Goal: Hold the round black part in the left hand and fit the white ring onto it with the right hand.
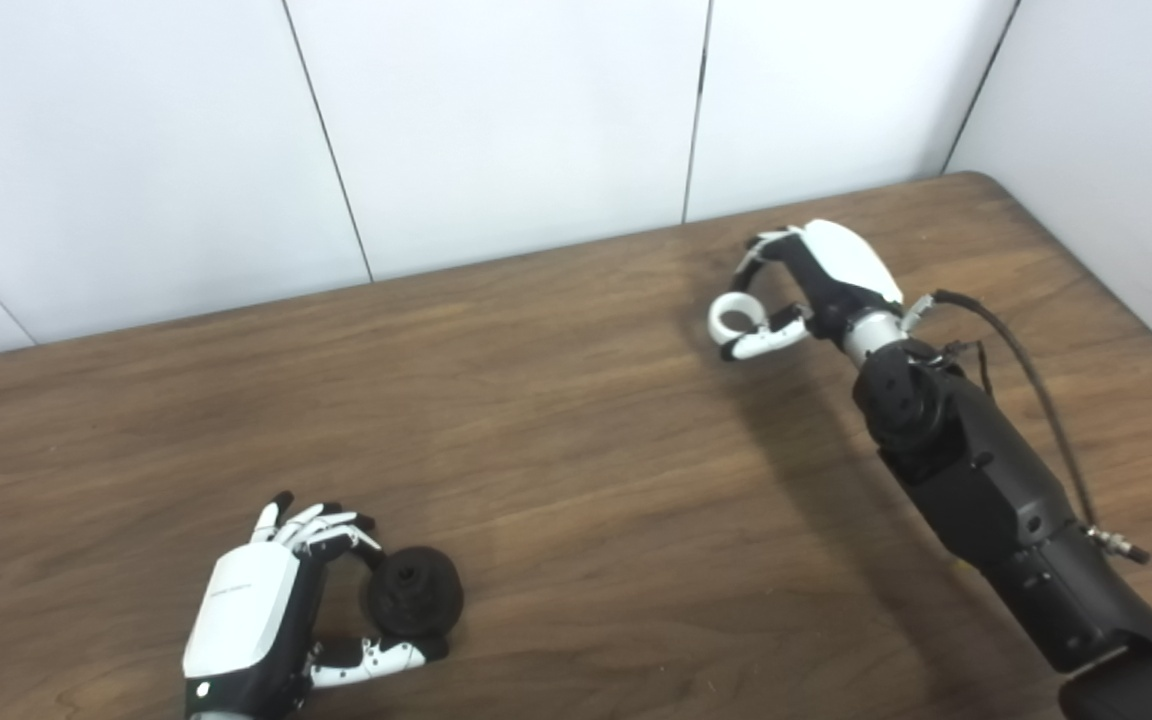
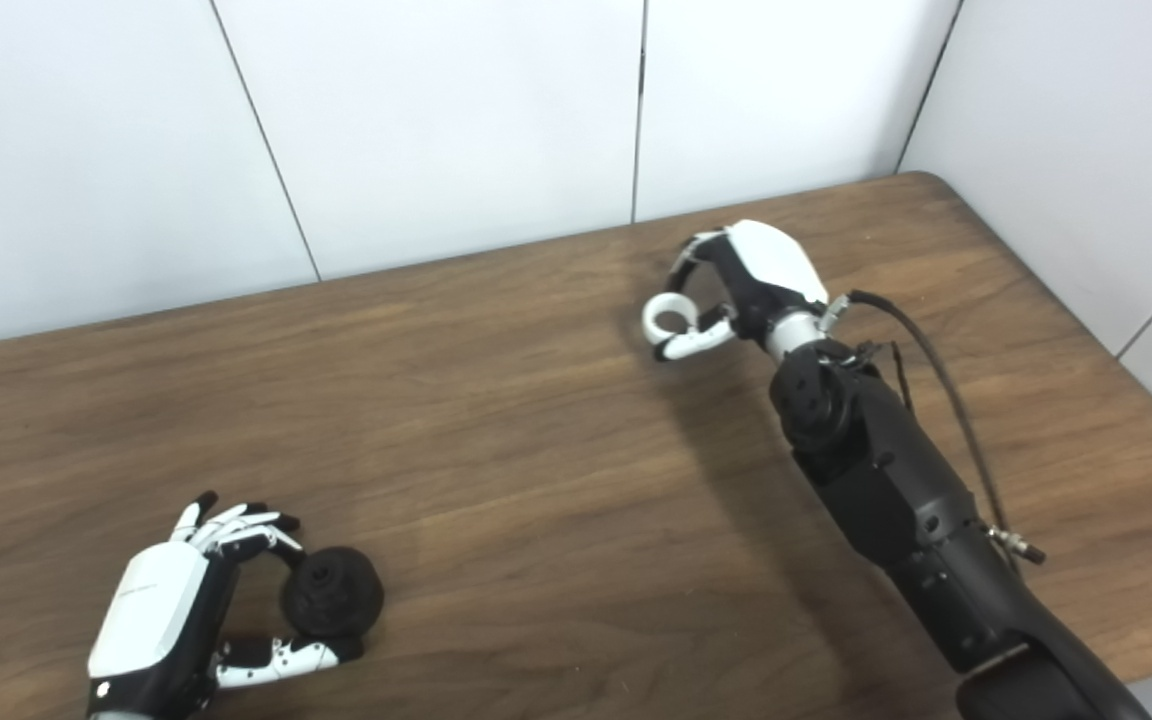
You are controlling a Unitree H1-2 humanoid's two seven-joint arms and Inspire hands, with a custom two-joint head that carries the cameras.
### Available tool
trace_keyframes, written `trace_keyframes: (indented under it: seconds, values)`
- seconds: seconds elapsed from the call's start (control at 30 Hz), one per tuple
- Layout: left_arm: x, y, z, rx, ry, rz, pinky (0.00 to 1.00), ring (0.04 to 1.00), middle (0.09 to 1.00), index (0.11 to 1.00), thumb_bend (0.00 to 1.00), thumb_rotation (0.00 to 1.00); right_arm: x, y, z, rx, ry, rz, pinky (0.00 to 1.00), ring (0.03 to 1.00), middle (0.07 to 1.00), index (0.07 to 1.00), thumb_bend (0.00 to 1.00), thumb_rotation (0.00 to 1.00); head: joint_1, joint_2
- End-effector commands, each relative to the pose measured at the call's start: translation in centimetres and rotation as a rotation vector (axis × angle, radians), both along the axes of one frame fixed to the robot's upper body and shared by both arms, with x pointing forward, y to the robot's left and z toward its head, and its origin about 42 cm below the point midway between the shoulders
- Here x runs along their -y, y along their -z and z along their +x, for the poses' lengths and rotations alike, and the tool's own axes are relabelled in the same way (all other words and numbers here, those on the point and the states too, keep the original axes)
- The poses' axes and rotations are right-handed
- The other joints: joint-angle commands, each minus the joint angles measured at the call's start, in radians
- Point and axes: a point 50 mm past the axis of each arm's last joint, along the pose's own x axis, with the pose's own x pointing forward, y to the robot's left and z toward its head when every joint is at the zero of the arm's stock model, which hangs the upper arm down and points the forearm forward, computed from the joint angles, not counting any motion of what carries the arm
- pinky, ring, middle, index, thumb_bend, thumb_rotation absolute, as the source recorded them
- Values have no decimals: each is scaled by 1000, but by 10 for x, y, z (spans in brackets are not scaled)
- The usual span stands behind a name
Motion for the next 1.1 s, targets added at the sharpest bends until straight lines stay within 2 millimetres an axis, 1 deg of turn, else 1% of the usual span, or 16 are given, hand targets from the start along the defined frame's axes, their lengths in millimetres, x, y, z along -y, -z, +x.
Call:
trace_keyframes:
  seconds: [0.0,0.27,0.5,0.6,0.77,1.07]
  values:
    - [5,-3,-1,21,13,7,1000,858,746,484,520,49,-5,-25,-2,67,-51,-28,1000,938,841,484,525,138,27,5]
    - [21,-1,-3,13,14,7,1000,873,761,484,521,49,-46,-40,-33,10,-197,-40,1000,944,845,485,524,138,134,21]
    - [34,0,-2,3,10,8,1000,885,772,484,521,49,-74,-40,-56,-5,-341,-43,1000,938,835,483,525,142,187,34]
    - [40,-1,-2,6,12,12,1000,890,774,484,521,49,-80,-40,-63,-5,-376,-41,1000,933,834,483,525,145,204,39]
    - [49,0,-2,18,13,20,1000,881,768,484,522,50,-93,-37,-74,-6,-424,11,1000,941,842,484,524,146,229,48]
    - [61,-1,-1,19,11,19,1000,874,767,485,521,51,-111,-40,-84,16,-492,58,1000,951,841,484,523,145,260,63]
